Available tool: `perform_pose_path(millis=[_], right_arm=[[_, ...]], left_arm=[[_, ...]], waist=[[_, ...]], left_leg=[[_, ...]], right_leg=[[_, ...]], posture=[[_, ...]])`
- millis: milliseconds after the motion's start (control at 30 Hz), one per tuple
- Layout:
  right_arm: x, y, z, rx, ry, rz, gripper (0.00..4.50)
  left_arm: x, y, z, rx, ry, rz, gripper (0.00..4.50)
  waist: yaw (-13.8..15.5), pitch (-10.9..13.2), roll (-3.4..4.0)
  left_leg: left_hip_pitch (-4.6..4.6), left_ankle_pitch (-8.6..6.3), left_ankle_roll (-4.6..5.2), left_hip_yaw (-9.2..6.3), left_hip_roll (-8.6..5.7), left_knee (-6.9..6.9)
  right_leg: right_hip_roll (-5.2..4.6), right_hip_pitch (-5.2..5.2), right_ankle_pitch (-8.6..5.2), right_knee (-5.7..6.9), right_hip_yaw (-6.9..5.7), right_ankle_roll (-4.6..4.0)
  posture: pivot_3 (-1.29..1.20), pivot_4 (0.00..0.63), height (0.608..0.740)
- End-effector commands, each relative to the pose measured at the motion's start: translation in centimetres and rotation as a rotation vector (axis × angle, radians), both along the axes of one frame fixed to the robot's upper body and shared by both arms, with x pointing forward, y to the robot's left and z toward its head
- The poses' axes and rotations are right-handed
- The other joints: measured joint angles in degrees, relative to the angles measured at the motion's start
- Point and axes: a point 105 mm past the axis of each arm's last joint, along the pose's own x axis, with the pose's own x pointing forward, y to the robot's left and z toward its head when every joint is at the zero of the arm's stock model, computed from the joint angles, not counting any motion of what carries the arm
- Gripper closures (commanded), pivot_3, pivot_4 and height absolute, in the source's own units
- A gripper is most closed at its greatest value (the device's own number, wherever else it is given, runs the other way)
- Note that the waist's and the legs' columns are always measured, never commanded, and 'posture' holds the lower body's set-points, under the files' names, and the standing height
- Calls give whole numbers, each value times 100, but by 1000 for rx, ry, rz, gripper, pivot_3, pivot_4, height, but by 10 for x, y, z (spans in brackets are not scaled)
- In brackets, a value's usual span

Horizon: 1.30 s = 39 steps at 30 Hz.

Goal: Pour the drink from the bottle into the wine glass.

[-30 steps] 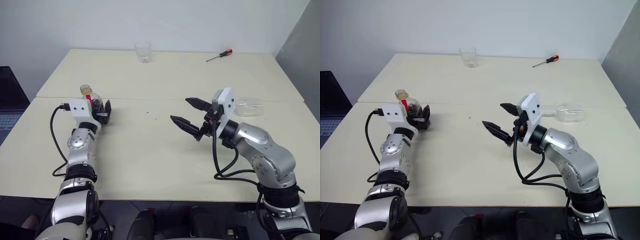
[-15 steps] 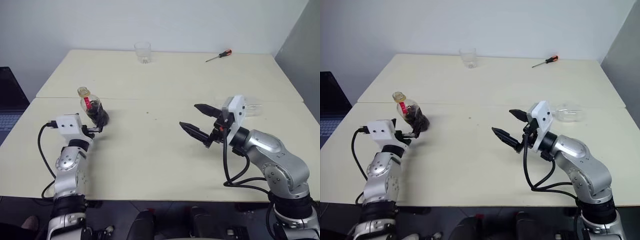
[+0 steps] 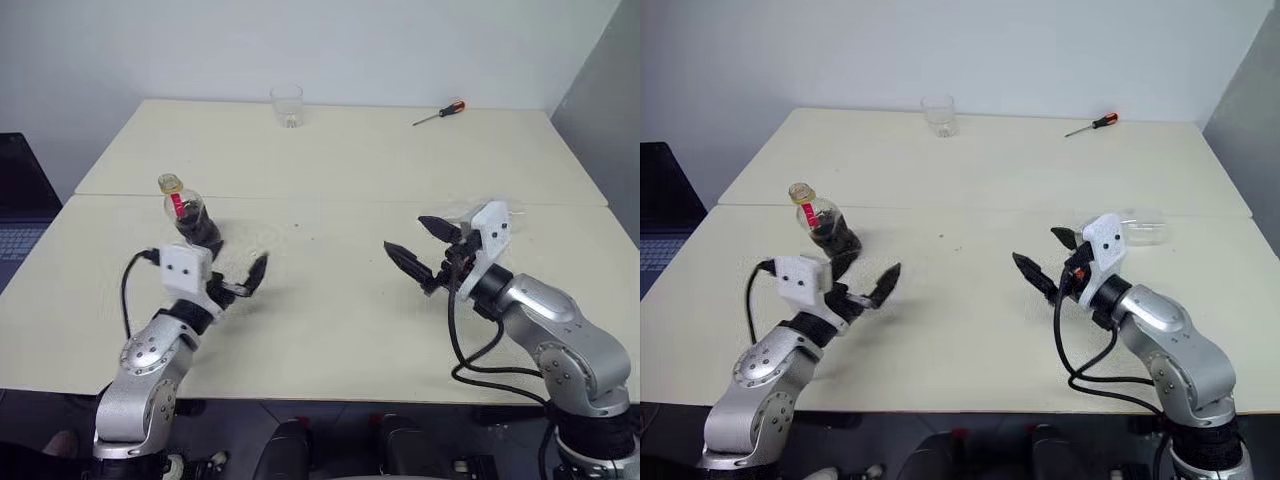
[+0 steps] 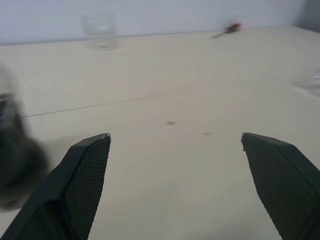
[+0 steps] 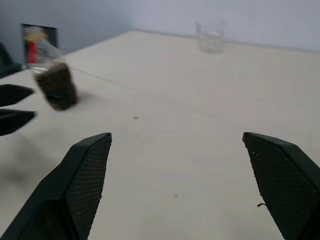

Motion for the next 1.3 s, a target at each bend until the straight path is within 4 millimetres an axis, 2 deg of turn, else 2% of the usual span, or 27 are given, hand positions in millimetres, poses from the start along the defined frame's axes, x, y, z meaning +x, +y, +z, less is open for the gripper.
perform_pose_path(millis=[33, 167, 367, 567, 767, 933, 1067, 1300], right_arm=[[14, -17, 4, 80, 27, -181, 0], [28, -24, -2, 192, 94, -323, 0], [50, -30, -6, 454, 185, -485, 0], [67, -32, -20, 581, 251, -558, 0], [84, -38, -26, 718, 248, -599, 0], [99, -51, -22, 885, 225, -649, 0], [109, -55, -18, 943, 204, -668, 0], [122, -48, -20, 1003, 234, -666, 0]], left_arm=[[-19, -31, 13, 26, -37, -228, 58], [-29, -44, 15, 99, -83, -380, 58], [-20, -46, 22, 117, -141, -440, 58], [-14, -47, 23, 103, -154, -426, 58], [-8, -51, 25, 62, -155, -382, 58], [-4, -51, 28, 52, -160, -357, 58], [-4, -51, 29, 53, -163, -355, 58], [-1, -50, 32, 54, -172, -338, 58]], waist=[[-3, 0, 1], [-11, 0, 5], [-17, -1, 10], [-23, -2, 12], [-31, -3, 19], [-29, -2, 21], [-40, -1, 26], [-56, 0, 29]], left_leg=[[0, 0, 0, 0, 2, -1], [4, 0, 0, 5, 2, -10], [3, 0, 0, 9, 2, -11], [1, 0, 1, 11, -1, -12], [3, 0, 1, 18, 3, -13], [1, 0, 2, 20, 1, -12], [3, 0, 2, 23, 3, -13], [2, 0, 2, 27, 4, -14]], right_leg=[[1, 0, 0, 0, 0, 0], [4, -4, -1, 1, 5, -2], [6, -5, -1, 0, 3, -2], [9, -5, -1, -6, 6, -2], [9, -7, -1, 0, 5, -3], [9, -7, -1, 1, 4, -3], [9, -8, -1, 1, 5, -3], [9, -8, -1, 1, 6, -4]], posture=[[0, 150, 740], [0, 150, 740], [0, 150, 740], [0, 150, 740], [0, 150, 740], [0, 150, 740], [0, 150, 740], [0, 150, 740]])
